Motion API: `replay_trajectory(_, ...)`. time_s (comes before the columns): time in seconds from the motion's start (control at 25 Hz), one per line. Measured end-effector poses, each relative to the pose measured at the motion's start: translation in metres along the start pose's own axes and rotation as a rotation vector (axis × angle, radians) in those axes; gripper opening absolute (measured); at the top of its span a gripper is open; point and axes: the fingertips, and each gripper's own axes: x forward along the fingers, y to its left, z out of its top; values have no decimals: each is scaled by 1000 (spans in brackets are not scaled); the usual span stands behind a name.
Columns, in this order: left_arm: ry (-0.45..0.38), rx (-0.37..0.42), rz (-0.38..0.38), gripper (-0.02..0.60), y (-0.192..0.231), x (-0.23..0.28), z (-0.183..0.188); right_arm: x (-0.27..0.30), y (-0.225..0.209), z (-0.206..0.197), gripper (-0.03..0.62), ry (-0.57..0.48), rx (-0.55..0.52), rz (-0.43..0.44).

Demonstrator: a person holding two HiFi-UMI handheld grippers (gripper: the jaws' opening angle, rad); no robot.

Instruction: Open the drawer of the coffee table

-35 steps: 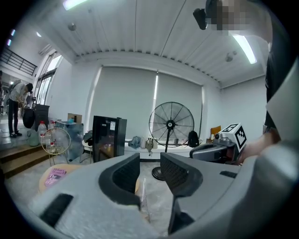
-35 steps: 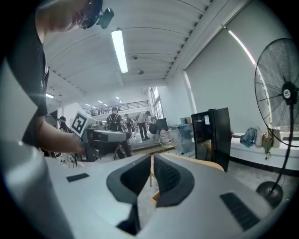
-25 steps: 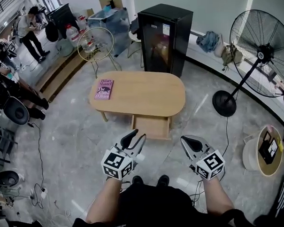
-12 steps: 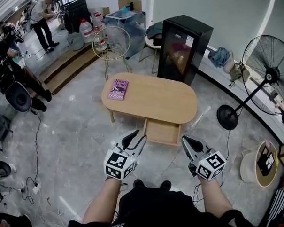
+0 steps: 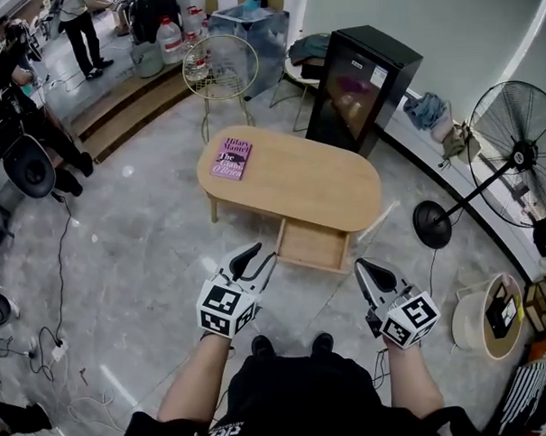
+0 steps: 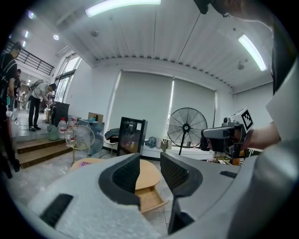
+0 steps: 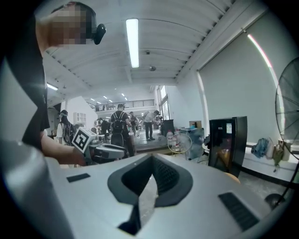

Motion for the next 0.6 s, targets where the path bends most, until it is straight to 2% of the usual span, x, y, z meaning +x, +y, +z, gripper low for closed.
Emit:
replay_trajectory(0.24, -4, 32, 1, 147, -20, 16, 11, -24, -27, 8, 5, -10, -54, -34)
replay_trajectory(0.4, -22, 109, 40, 144, -31, 32, 35, -46, -54, 16, 5, -40, -101, -69)
replay_trajectory(0.6, -66, 115, 94, 144, -40, 43, 62, -49, -68, 20, 3, -71, -65, 16)
